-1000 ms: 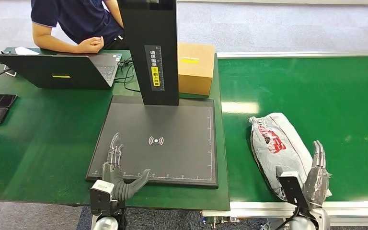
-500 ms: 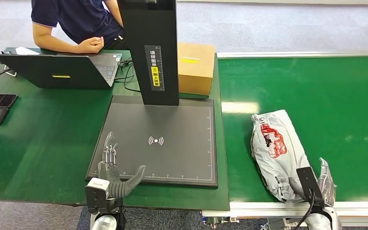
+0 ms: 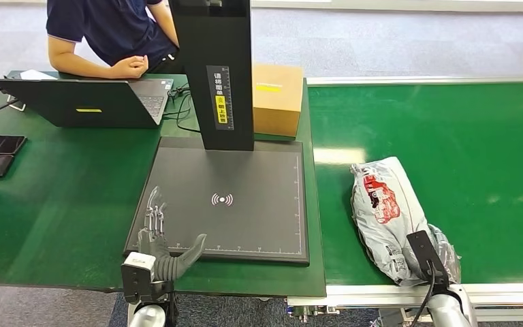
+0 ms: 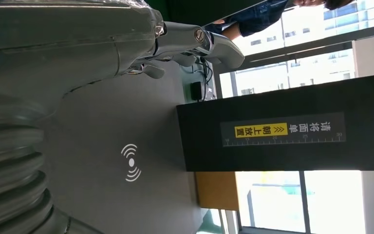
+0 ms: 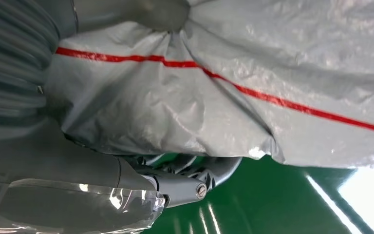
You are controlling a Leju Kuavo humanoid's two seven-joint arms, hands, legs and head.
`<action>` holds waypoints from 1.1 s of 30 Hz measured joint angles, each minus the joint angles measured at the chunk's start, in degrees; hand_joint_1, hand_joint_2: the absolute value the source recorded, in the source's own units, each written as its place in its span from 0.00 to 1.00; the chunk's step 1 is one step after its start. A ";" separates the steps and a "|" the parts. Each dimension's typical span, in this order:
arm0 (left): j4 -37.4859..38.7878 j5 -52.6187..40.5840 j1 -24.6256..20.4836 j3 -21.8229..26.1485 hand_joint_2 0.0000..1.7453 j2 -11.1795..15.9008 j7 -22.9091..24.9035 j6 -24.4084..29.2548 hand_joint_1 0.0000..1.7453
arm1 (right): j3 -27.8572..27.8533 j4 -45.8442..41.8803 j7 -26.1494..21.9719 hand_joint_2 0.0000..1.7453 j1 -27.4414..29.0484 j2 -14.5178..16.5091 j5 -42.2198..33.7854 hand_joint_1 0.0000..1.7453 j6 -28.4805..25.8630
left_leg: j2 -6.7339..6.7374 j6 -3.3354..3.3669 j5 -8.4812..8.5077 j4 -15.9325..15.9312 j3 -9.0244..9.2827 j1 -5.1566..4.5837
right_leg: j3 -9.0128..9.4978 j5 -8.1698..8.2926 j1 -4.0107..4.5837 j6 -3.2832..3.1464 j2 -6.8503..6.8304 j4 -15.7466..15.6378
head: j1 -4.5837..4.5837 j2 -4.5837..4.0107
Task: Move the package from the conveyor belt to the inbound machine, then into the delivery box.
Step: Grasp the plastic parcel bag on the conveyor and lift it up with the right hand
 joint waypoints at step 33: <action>0.05 1.38 0.13 0.00 1.00 0.09 0.00 1.07 0.00 | 10.35 -38.52 -4.78 1.00 9.19 6.01 -3.34 0.94 -5.68 | -0.14 0.21 0.15 0.03 -0.59 -0.02 | -0.59 0.08 -0.09 0.14 -0.11 0.03 | 0.01 0.00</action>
